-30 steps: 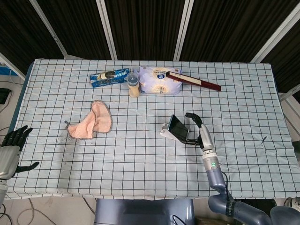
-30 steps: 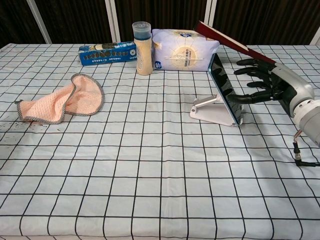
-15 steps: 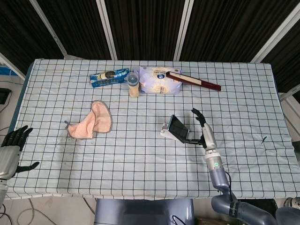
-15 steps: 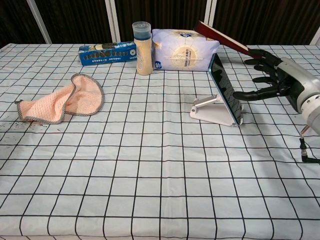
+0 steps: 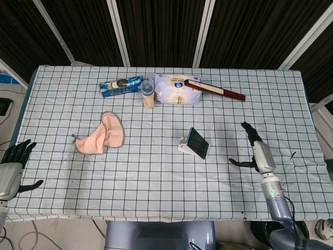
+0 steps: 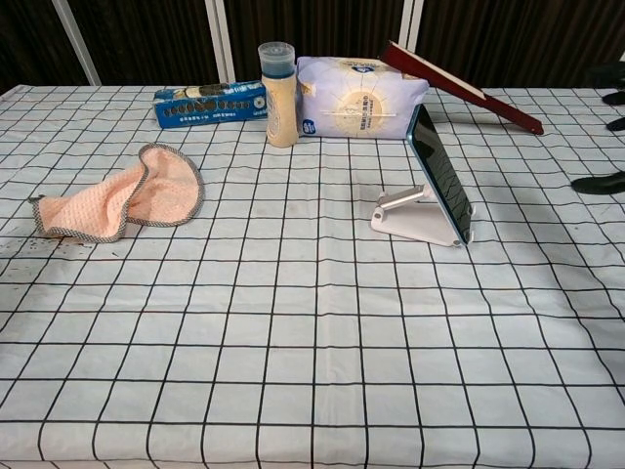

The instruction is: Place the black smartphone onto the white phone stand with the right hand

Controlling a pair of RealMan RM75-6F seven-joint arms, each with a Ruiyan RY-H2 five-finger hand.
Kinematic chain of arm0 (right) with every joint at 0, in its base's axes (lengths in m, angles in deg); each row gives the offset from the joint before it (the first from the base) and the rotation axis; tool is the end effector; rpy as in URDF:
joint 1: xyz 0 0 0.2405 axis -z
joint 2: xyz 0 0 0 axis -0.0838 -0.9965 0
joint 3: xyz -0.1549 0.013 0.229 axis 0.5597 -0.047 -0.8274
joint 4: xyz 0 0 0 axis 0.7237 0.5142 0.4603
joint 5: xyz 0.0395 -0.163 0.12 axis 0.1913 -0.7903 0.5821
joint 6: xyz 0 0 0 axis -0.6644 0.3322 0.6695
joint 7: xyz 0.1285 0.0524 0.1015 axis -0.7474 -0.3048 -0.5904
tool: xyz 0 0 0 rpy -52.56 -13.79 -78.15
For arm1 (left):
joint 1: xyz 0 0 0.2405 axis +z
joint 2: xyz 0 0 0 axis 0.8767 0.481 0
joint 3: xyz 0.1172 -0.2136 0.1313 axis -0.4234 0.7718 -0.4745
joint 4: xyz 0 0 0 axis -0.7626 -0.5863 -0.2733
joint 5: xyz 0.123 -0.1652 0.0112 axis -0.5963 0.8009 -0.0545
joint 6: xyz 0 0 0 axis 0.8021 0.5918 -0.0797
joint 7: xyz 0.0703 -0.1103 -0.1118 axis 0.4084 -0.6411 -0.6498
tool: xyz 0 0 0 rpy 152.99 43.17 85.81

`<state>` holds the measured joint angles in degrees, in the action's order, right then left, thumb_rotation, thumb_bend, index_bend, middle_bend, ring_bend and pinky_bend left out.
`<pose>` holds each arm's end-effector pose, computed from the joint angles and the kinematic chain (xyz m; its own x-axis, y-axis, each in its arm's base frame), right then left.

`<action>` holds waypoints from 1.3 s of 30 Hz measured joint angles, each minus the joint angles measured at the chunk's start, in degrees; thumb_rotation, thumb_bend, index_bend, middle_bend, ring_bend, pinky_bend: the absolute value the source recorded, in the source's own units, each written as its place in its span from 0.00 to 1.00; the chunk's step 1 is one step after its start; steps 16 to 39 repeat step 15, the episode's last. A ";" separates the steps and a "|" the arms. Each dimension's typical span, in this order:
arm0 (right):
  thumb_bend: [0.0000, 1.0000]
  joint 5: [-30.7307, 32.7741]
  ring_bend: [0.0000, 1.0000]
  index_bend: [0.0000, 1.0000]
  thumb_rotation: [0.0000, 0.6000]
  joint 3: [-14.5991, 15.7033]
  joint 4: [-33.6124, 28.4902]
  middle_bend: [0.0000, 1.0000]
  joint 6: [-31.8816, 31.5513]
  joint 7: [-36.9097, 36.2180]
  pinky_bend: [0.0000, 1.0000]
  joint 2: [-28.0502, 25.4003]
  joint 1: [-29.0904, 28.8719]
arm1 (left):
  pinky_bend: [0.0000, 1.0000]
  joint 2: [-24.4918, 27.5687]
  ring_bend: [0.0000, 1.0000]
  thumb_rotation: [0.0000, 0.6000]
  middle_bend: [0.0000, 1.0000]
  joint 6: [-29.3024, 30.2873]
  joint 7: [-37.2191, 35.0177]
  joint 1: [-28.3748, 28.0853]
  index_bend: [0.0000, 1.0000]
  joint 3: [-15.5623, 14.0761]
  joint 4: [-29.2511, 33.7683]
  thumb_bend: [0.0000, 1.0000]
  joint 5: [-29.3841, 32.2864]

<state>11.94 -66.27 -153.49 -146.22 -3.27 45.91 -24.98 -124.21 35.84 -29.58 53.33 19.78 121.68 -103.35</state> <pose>-0.2809 -0.3223 0.0806 -0.0992 -0.0909 0.9909 -0.9905 -0.0864 -0.1071 -0.3244 0.2218 0.1608 0.4053 0.0989 0.9088 0.9137 -0.0108 -0.4063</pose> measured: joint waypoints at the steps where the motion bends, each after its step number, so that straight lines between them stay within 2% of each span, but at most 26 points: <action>1: 0.01 -0.69 0.00 0.00 1.00 0.64 -0.47 0.00 -0.87 1.72 0.14 -1.21 0.66 | 0.00 -0.10 0.00 1.00 0.00 0.10 0.20 0.00 0.00 0.01 -0.16 0.00 -0.08; 8: 0.00 -4.78 0.00 0.00 1.00 6.21 -5.06 0.00 -8.45 17.50 0.14 -8.52 7.25 | 0.00 -0.81 0.00 1.00 0.00 1.52 1.97 0.31 0.00 0.15 -1.27 0.00 -0.58; 14: 0.00 -5.09 0.00 0.00 1.00 9.19 -8.53 0.00 -12.59 26.69 0.14 -13.06 11.89 | 0.00 -1.46 0.00 1.00 0.00 3.09 4.37 0.66 0.00 0.45 -2.29 0.00 -0.99; 39: 0.00 -5.16 0.00 0.00 1.00 9.31 -8.73 0.00 -13.22 27.20 0.14 -13.28 12.28 | 0.00 -1.59 0.00 1.00 0.00 3.22 4.44 0.67 0.00 0.49 -2.34 0.00 -1.18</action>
